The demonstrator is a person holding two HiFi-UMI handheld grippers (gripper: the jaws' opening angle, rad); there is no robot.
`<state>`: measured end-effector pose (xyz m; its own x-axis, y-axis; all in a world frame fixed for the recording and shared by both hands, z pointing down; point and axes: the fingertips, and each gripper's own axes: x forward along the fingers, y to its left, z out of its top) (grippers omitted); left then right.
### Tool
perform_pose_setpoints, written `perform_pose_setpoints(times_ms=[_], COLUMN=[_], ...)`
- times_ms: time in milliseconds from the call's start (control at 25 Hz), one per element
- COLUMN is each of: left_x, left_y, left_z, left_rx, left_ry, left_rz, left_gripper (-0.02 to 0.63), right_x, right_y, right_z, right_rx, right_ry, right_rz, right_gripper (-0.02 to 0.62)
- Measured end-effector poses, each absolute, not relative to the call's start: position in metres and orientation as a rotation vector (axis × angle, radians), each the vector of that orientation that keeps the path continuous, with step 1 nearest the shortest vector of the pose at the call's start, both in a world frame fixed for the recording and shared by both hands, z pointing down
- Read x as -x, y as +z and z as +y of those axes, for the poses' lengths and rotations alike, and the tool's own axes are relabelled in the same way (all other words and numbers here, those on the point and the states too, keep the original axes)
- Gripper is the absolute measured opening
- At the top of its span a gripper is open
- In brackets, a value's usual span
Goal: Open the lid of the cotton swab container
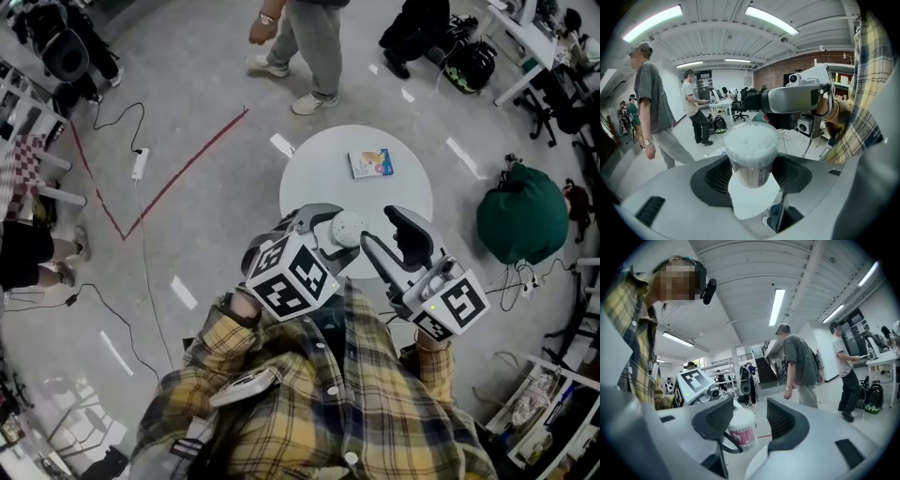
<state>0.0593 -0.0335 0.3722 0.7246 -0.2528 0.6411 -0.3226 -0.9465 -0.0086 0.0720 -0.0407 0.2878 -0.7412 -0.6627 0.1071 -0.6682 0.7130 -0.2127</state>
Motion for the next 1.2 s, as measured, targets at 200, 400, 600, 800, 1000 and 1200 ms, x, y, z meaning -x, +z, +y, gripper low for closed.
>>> perform_pose_setpoints(times_ms=[200, 400, 600, 800, 1000, 1200], left_x=[-0.056, -0.057, -0.06, -0.063, -0.06, -0.061], left_y=[0.375, 0.374, 0.373, 0.374, 0.373, 0.37], left_z=[-0.034, -0.031, -0.028, -0.025, -0.022, -0.021], left_rx=[-2.814, -2.811, -2.812, -2.806, -2.805, -2.798], left_ry=[1.039, 1.043, 1.041, 1.04, 1.038, 1.026], left_rz=[-0.455, -0.437, -0.417, -0.402, -0.403, -0.388], left_gripper=[0.272, 0.272, 0.272, 0.272, 0.272, 0.272], right_x=[-0.048, -0.032, -0.025, -0.025, -0.02, -0.02], right_y=[0.289, 0.297, 0.306, 0.312, 0.316, 0.314], right_z=[-0.039, -0.038, -0.039, -0.04, -0.038, -0.037], right_rx=[-0.925, -0.802, -0.759, -0.736, -0.731, -0.717], right_ry=[0.228, 0.22, 0.262, 0.273, 0.296, 0.315], right_rz=[-2.855, -2.812, -2.788, -2.78, -2.784, -2.805], right_gripper=[0.267, 0.302, 0.311, 0.31, 0.31, 0.307])
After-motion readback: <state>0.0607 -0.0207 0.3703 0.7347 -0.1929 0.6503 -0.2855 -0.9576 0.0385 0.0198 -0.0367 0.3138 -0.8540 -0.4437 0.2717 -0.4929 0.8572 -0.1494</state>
